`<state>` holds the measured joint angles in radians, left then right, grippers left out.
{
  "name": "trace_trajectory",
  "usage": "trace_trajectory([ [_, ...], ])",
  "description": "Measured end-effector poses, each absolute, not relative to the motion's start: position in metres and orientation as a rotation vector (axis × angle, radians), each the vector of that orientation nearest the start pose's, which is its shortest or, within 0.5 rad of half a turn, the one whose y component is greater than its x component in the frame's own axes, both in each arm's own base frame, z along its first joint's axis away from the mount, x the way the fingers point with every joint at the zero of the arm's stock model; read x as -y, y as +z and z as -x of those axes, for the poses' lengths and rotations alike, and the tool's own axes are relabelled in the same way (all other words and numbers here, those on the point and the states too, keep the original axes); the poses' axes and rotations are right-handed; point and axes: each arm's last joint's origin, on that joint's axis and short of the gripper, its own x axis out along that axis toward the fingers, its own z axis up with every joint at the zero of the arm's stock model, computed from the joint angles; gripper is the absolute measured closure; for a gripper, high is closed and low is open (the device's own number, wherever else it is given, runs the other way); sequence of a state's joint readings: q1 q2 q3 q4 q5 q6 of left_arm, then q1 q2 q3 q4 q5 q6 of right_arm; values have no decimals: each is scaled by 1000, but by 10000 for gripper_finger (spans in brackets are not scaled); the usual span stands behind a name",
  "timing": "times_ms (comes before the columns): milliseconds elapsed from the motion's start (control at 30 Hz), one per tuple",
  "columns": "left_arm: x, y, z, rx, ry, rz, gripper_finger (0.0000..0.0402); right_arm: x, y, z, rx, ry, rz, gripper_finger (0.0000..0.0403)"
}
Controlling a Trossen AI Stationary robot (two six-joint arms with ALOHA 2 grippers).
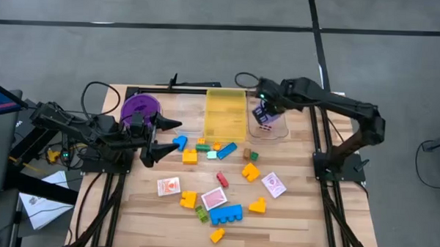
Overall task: Pick & Place Toys
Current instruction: Put the violet dice into the transparent bin
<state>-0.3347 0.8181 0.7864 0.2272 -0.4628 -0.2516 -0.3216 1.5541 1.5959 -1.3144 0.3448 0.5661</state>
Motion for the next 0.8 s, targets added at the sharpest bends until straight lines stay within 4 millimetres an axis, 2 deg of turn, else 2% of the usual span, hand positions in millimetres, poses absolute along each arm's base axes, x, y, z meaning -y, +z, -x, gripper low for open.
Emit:
trace_trajectory([
  [100,46,367,-172,197,118,328,4,116,333,-275,-1159,-932,-448,401],
  [200,46,367,-172,198,130,329,4,121,321,-282,-1213,-897,-487,401],
  [633,46,366,-172,197,129,329,4,97,293,-302,-1336,-885,-497,401],
  [800,46,366,-172,196,129,330,4,96,281,-300,-1337,-926,-489,401],
])
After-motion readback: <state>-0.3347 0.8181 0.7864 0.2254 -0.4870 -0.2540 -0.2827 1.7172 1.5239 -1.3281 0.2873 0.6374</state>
